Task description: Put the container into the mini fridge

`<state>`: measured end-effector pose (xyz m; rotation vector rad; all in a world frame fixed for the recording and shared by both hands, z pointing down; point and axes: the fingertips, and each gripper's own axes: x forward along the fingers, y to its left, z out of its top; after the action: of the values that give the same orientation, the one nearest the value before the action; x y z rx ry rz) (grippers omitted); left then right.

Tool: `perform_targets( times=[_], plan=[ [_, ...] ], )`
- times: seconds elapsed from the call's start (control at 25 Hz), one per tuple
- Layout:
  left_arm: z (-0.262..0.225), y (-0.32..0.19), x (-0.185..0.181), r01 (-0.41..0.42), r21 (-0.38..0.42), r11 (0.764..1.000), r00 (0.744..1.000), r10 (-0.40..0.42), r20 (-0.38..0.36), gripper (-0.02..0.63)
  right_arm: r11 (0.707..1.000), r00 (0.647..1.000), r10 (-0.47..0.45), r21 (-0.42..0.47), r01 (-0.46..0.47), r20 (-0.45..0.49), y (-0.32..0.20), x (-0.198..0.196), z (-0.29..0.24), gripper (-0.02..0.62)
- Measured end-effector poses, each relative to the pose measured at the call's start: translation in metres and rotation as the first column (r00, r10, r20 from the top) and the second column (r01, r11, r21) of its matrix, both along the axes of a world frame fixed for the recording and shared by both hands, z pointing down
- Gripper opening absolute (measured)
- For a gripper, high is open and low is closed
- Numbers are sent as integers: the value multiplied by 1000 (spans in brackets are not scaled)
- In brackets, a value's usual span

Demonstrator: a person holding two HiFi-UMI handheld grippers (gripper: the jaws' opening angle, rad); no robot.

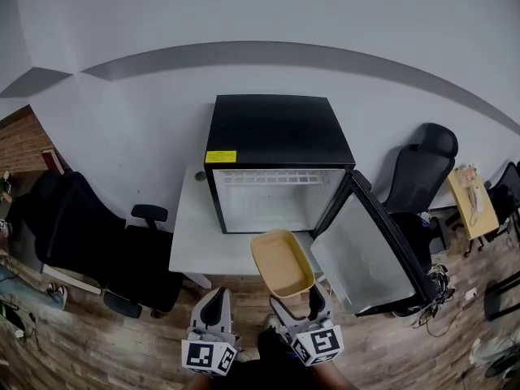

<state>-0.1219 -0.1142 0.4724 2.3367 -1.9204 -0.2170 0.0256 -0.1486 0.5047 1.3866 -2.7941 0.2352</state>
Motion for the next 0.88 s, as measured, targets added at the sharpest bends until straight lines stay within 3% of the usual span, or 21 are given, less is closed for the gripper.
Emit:
perform_targets(
  times=[0.4, 0.88],
  plan=[
    [-10, -118, 3, 29, 12, 1000, 999, -29, -21, 8, 1000, 1000, -15, 27, 15, -13, -136, -10, -5, 433],
    [-14, -177, -18, -35, 9, 999, 999, 35, -4, 8, 994, 994, 103, 23, -102, -42, -236, -35, 12, 433]
  ],
)
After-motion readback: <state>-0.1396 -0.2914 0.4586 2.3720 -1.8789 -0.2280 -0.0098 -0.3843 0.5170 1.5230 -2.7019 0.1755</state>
